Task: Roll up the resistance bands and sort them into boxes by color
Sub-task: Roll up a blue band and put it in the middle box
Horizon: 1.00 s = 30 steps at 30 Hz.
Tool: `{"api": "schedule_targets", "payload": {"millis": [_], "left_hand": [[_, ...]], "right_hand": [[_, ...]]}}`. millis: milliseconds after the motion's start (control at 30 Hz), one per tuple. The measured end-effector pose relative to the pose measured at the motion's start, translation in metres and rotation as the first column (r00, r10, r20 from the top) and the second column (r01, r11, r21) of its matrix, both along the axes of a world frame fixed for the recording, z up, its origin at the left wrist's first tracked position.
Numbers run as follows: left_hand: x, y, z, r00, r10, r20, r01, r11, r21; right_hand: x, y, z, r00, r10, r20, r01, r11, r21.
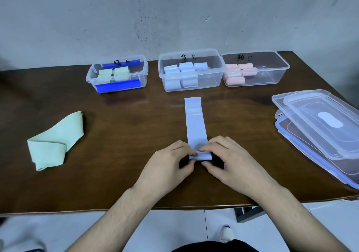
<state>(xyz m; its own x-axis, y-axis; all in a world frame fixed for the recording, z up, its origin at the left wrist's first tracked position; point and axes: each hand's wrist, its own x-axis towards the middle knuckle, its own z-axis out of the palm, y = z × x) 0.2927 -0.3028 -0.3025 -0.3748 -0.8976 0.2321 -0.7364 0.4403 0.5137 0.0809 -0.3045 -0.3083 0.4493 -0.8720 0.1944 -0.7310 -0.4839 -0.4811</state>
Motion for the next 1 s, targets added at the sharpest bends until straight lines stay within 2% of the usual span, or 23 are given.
{"api": "schedule_targets", "payload": {"millis": [167,400,533,733,867,1000], "left_hand": [[0.002,-0.006,0.002,1.0,0.001,0.014,-0.002,0.999,0.054],[0.004,-0.005,0.001,1.0,0.0,0.003,0.0,1.0,-0.006],[0.005,-0.01,-0.001,1.0,-0.001,-0.004,0.001,1.0,-0.005],[0.005,-0.014,-0.001,1.0,0.007,-0.002,-0.007,1.0,0.026],[0.004,-0.012,-0.001,1.0,-0.002,-0.007,0.002,1.0,-0.005],[0.001,-0.015,-0.002,1.0,-0.002,0.01,0.002,1.0,-0.007]], "right_hand": [[0.003,-0.004,-0.001,1.0,0.001,0.019,-0.001,1.0,0.026],[0.003,-0.011,-0.001,0.999,-0.029,-0.024,0.031,0.998,0.056],[0.003,-0.013,-0.002,0.998,-0.028,-0.052,0.029,0.999,0.026],[0.003,-0.015,-0.003,1.0,-0.011,-0.011,0.012,1.0,0.025],[0.001,-0.022,-0.005,1.0,-0.007,-0.002,0.007,1.0,0.004],[0.001,-0.026,-0.006,0.998,-0.003,-0.059,-0.001,0.998,-0.062]]}}
